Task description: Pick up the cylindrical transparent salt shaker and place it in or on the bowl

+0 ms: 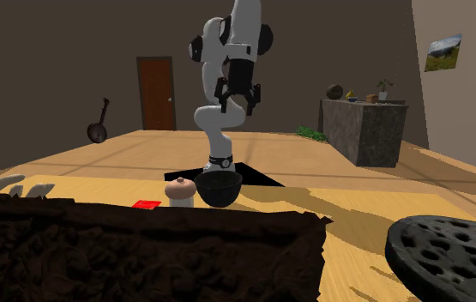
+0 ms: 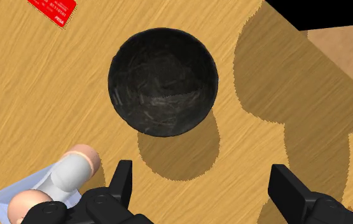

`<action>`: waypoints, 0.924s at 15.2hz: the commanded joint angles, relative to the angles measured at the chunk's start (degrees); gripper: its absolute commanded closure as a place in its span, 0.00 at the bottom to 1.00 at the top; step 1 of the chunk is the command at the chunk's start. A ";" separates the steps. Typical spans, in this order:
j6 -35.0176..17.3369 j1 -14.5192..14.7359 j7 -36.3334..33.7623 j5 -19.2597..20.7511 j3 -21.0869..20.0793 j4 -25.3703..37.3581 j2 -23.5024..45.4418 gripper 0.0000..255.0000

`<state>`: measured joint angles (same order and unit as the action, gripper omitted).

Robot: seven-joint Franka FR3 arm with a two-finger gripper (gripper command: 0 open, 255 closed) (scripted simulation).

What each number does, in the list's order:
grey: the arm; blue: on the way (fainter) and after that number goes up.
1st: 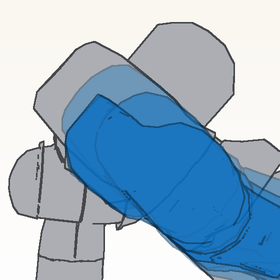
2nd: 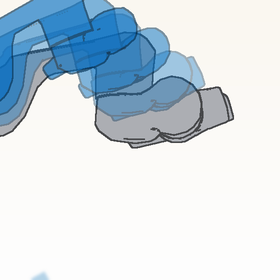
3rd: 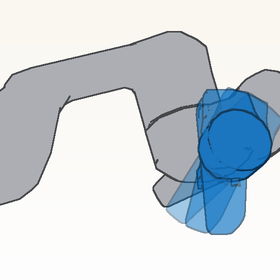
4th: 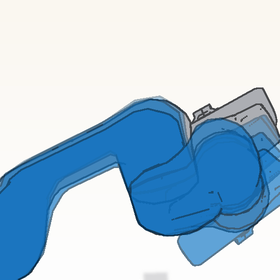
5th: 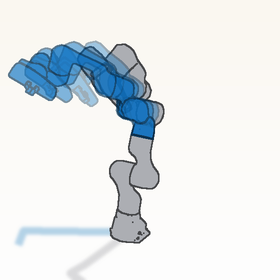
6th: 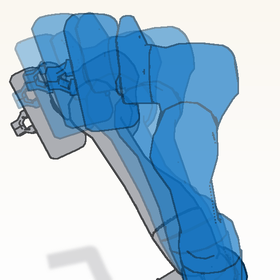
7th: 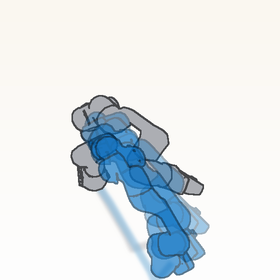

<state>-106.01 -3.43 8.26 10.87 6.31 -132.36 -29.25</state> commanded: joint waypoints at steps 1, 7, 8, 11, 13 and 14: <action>-1.99 -0.56 1.80 0.25 1.78 1.90 3.50 0.00; -7.41 -1.75 7.04 -0.96 6.41 8.92 15.18 0.00; -8.13 -1.95 7.99 -1.43 7.10 10.33 17.22 0.00; -9.90 -2.66 10.99 -3.26 8.98 15.00 23.49 0.00; -10.74 -3.28 13.07 -4.83 10.02 18.48 27.79 0.00; -11.04 -3.64 14.12 -5.69 10.47 20.35 29.98 0.00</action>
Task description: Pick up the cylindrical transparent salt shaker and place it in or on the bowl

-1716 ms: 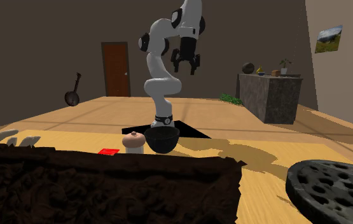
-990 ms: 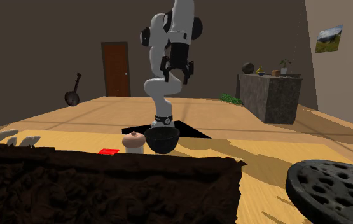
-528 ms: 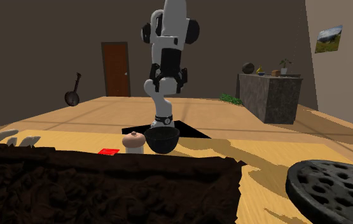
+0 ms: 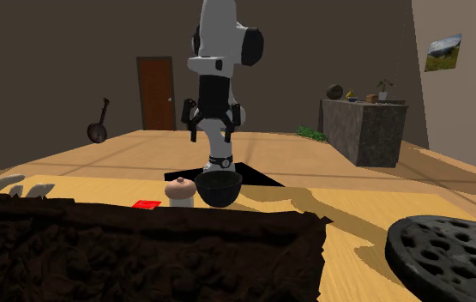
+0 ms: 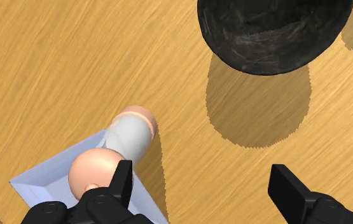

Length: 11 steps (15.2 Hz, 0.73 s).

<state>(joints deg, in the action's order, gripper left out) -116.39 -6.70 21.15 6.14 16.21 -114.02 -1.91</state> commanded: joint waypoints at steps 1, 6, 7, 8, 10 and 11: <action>-0.89 -0.78 2.27 -1.88 0.97 3.96 4.85 0.00; -0.76 -3.73 7.23 -6.78 1.99 15.09 16.27 0.00; -0.47 -4.50 8.11 -7.75 2.01 17.64 18.63 0.00; -0.08 -5.29 8.94 -8.70 2.01 20.32 21.03 0.00; 0.42 -6.19 9.71 -9.61 1.89 23.18 23.49 0.00; -0.24 -6.24 9.76 -9.70 1.85 22.78 23.75 0.00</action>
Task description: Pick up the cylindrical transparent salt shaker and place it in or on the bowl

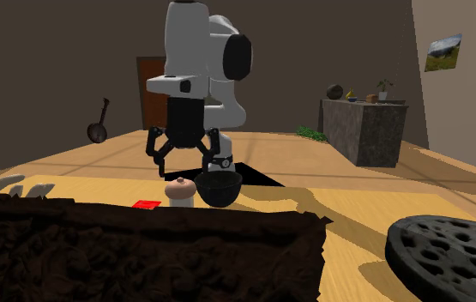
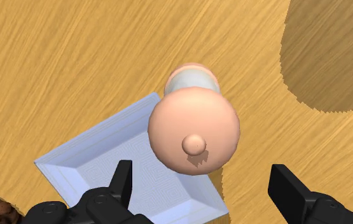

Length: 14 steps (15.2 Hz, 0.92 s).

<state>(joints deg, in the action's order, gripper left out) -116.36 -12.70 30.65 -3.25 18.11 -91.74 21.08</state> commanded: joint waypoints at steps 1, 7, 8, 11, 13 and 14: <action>-0.91 -0.29 0.32 -0.39 -0.09 0.11 1.03 0.00; -4.43 -0.59 0.68 -0.97 -0.31 -1.78 2.72 0.00; -4.43 -0.59 0.68 -0.97 -0.31 -1.78 2.73 0.00; -4.43 -0.59 0.68 -0.97 -0.31 -1.77 2.73 0.00; -4.43 -0.59 0.68 -0.97 -0.31 -1.77 2.73 0.00; -4.42 -0.59 0.68 -0.97 -0.31 -1.77 2.73 0.00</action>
